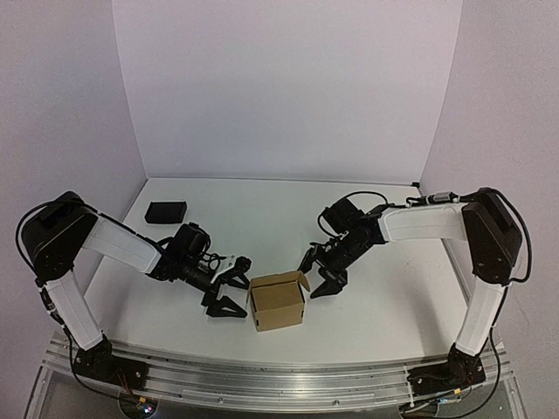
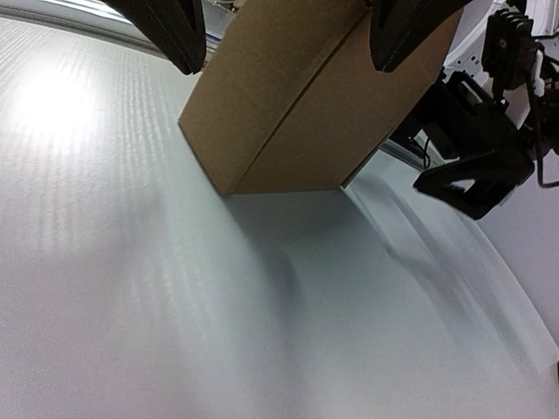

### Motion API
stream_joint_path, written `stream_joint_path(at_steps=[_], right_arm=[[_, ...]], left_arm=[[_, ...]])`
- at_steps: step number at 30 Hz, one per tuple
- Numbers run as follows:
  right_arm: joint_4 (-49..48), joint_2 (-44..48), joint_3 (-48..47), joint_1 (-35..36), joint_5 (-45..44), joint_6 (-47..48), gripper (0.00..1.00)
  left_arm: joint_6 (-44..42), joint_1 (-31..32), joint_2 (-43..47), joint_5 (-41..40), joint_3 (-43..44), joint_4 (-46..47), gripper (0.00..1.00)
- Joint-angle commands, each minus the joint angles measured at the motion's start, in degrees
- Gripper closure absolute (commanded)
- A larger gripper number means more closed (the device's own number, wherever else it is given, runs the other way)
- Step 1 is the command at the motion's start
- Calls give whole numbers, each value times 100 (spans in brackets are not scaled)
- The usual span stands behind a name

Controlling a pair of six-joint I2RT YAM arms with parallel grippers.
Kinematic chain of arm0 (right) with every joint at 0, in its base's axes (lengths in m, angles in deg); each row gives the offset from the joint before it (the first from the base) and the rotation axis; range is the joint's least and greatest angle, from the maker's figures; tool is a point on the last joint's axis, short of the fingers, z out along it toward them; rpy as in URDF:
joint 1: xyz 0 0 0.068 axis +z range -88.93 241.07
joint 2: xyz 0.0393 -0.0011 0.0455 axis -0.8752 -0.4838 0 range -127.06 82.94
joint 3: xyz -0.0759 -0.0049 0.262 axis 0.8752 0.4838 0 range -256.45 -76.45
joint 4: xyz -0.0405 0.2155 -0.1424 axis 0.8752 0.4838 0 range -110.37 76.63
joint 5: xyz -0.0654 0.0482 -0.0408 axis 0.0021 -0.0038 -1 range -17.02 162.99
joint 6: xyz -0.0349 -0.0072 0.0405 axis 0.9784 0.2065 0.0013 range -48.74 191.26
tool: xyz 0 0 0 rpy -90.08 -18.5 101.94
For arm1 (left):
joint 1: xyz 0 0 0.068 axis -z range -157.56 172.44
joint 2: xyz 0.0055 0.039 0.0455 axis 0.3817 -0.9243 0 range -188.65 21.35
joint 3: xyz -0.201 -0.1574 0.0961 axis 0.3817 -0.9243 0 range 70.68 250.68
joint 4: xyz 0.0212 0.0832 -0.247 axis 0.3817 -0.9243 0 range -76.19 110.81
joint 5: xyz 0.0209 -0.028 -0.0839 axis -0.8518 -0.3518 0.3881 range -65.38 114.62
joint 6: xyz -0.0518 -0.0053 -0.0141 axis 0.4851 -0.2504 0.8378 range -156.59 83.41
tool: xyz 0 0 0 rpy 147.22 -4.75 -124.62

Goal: Fold the paper box

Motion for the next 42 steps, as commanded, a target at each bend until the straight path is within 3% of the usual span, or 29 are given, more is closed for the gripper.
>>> stream_joint_path(at_steps=[1, 10, 12, 15, 18, 21, 24, 26, 34, 42], right_arm=[[614, 361, -275, -124, -494, 754, 35], [895, 596, -474, -404, -943, 1272, 39], [1039, 737, -513, -481, -1205, 1542, 52], [1240, 905, -587, -493, -1371, 2000, 84], [1248, 984, -544, -485, -1036, 2129, 100], [1238, 1053, -494, -412, -885, 2160, 100], [1227, 985, -588, -307, -661, 2173, 100], [1236, 903, -686, -188, -537, 2188, 100], [1237, 768, -702, 53, -347, 2143, 100], [1236, 754, -605, 121, -319, 2105, 100]], left_arm=[[-238, -47, 504, 218, 117, -288, 7], [-399, -59, 898, 378, 165, -770, 7], [-443, -57, 1120, 392, 146, -936, 7], [-375, -71, 1452, 133, 139, -1477, 9], [-34, -172, 2113, -128, -27, -1472, 33], [160, -171, 2614, 23, -240, -1339, 67], [457, -142, 2412, 190, -203, -1242, 88], [479, -99, 2081, 96, 47, -1490, 98], [-282, -2, 1544, -66, 480, -1921, 100], [-155, 353, 1578, 117, 471, -1734, 100]])
